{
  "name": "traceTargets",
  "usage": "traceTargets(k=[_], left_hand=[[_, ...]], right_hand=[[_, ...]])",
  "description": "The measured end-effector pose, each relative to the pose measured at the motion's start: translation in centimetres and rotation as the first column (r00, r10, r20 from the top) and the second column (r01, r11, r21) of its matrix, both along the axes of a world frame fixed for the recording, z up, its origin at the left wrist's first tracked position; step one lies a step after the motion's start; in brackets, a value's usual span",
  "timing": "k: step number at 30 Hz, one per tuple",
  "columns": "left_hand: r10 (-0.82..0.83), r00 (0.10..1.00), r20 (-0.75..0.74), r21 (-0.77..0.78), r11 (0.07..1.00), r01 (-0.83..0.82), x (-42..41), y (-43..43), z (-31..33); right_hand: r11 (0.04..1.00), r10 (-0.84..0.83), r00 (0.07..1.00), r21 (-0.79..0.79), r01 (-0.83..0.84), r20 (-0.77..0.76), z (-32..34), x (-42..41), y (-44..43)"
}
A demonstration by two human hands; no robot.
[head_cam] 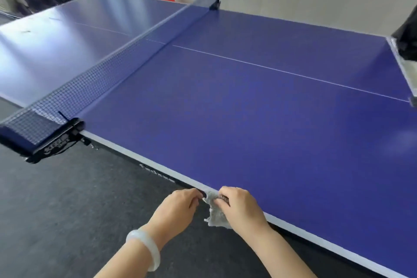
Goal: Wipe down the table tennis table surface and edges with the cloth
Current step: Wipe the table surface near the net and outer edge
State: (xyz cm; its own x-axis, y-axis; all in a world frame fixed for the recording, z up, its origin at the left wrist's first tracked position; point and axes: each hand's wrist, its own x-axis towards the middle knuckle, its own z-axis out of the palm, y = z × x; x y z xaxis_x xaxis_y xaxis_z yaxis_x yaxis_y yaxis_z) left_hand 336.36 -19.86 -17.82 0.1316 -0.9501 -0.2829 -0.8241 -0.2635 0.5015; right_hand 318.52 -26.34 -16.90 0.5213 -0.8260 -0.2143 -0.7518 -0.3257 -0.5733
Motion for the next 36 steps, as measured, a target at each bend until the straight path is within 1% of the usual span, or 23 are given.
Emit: traceTargets(k=[2,5,11,13,15,17,20,25,27,29,31,34,36], left_hand=[[0.084,0.996,-0.039,-0.002,0.996,-0.085,2.9,4.0,1.2],[0.259,0.959,-0.116,-0.037,0.964,-0.264,7.8,9.3,3.1],[0.464,0.884,-0.054,-0.104,0.878,-0.467,18.9,17.4,6.0],[0.537,0.835,-0.121,-0.104,0.830,-0.549,22.6,20.1,6.2],[0.565,0.788,-0.247,-0.081,0.798,-0.597,24.5,21.4,6.6],[0.591,0.718,-0.367,-0.055,0.757,-0.651,27.2,22.7,6.4],[0.624,0.660,-0.418,-0.063,0.705,-0.706,31.6,23.3,5.5],[0.716,0.612,-0.336,-0.091,0.621,-0.778,40.6,22.0,4.1],[0.743,0.601,-0.294,-0.090,0.605,-0.791,44.6,21.1,4.1],[0.762,0.601,-0.241,-0.084,0.601,-0.795,48.2,20.4,4.4],[0.789,0.578,-0.209,-0.094,0.572,-0.815,51.8,19.9,4.5],[0.826,0.531,-0.188,-0.098,0.522,-0.847,56.4,18.9,4.2],[0.831,0.520,-0.197,-0.087,0.514,-0.853,59.0,18.2,3.8]], right_hand=[[0.994,0.103,0.994,0.020,-0.104,0.026,1.6,4.0,2.1],[0.975,0.221,0.975,0.012,-0.221,0.033,3.7,10.9,5.5],[0.905,0.426,0.904,-0.047,-0.424,0.048,6.7,25.4,11.9],[0.868,0.496,0.867,-0.060,-0.493,0.046,7.1,29.9,14.0],[0.855,0.518,0.852,-0.039,-0.517,0.073,7.4,32.3,15.1],[0.841,0.538,0.837,0.004,-0.541,0.102,7.4,36.0,15.8],[0.810,0.576,0.809,0.049,-0.584,0.115,6.9,41.8,16.2],[0.769,0.620,0.771,0.086,-0.634,0.146,5.4,52.1,14.9],[0.761,0.625,0.766,0.103,-0.641,0.154,5.2,56.4,14.1],[0.762,0.612,0.770,0.125,-0.636,0.183,5.2,60.4,13.6],[0.761,0.604,0.771,0.143,-0.633,0.199,5.3,64.3,13.2],[0.774,0.589,0.789,0.158,-0.613,0.174,5.5,69.1,12.2],[0.790,0.573,0.806,0.163,-0.592,0.149,5.4,71.7,11.4]])
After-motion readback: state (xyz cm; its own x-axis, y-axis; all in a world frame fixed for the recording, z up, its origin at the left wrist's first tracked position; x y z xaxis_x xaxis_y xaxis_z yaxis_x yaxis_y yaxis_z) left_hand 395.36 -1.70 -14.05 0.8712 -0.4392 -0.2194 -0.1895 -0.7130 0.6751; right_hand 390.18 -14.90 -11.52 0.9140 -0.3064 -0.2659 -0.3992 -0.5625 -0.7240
